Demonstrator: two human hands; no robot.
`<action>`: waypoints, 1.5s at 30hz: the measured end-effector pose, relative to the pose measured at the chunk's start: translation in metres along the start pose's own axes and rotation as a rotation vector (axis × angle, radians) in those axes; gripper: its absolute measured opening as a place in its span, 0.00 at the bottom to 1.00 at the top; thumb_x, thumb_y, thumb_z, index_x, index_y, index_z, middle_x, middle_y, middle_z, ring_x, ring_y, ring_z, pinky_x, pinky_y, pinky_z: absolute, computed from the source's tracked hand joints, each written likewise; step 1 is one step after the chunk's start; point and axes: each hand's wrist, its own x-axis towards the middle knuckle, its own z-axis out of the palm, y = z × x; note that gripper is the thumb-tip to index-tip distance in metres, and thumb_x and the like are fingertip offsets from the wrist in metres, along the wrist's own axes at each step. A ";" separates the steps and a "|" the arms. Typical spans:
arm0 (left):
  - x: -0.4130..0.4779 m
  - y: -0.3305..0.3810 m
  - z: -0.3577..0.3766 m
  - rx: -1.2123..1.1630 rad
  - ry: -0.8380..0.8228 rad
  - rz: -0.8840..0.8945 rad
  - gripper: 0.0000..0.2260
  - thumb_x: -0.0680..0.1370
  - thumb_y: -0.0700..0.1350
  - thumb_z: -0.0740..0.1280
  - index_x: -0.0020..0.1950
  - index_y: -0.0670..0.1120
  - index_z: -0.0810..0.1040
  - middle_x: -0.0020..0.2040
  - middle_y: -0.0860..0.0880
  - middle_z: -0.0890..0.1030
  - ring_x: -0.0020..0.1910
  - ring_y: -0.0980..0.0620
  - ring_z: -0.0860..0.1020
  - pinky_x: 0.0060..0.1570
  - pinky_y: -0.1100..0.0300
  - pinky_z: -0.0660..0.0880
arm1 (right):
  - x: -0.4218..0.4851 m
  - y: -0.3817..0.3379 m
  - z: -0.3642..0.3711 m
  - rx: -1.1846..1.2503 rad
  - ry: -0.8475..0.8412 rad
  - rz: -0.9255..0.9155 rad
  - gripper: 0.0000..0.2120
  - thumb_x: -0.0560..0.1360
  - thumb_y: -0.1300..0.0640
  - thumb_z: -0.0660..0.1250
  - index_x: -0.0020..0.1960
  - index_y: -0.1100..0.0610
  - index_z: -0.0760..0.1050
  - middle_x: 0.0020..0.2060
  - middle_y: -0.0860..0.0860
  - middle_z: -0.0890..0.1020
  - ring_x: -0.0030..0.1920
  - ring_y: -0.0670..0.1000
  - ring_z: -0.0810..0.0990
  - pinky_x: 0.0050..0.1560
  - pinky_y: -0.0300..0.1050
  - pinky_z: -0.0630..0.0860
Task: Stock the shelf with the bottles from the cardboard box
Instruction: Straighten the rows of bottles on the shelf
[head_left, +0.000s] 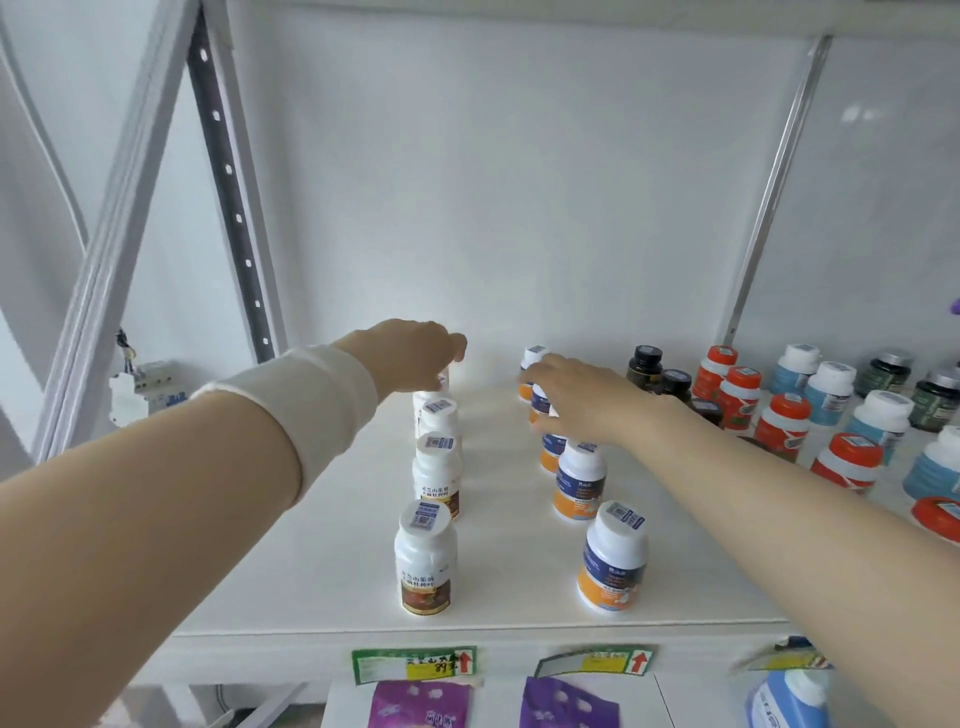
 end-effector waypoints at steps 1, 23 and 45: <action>-0.001 -0.007 0.003 0.035 -0.015 0.006 0.19 0.79 0.46 0.62 0.69 0.48 0.65 0.64 0.47 0.72 0.59 0.44 0.75 0.56 0.51 0.74 | 0.002 -0.007 0.001 -0.049 -0.010 -0.006 0.25 0.77 0.52 0.63 0.72 0.53 0.60 0.68 0.52 0.66 0.66 0.54 0.69 0.51 0.44 0.67; -0.007 -0.032 0.109 -1.247 0.016 -0.095 0.24 0.76 0.48 0.69 0.70 0.47 0.68 0.62 0.50 0.75 0.55 0.52 0.75 0.54 0.62 0.68 | 0.003 -0.076 0.057 0.718 -0.012 0.207 0.26 0.70 0.48 0.72 0.65 0.50 0.69 0.58 0.43 0.75 0.58 0.44 0.75 0.52 0.36 0.70; 0.010 -0.020 0.121 -1.467 0.038 -0.023 0.16 0.75 0.39 0.70 0.62 0.41 0.74 0.49 0.50 0.77 0.47 0.51 0.77 0.48 0.64 0.75 | 0.006 -0.077 0.087 1.070 0.011 0.262 0.18 0.67 0.56 0.75 0.53 0.49 0.71 0.47 0.40 0.78 0.53 0.48 0.79 0.53 0.42 0.75</action>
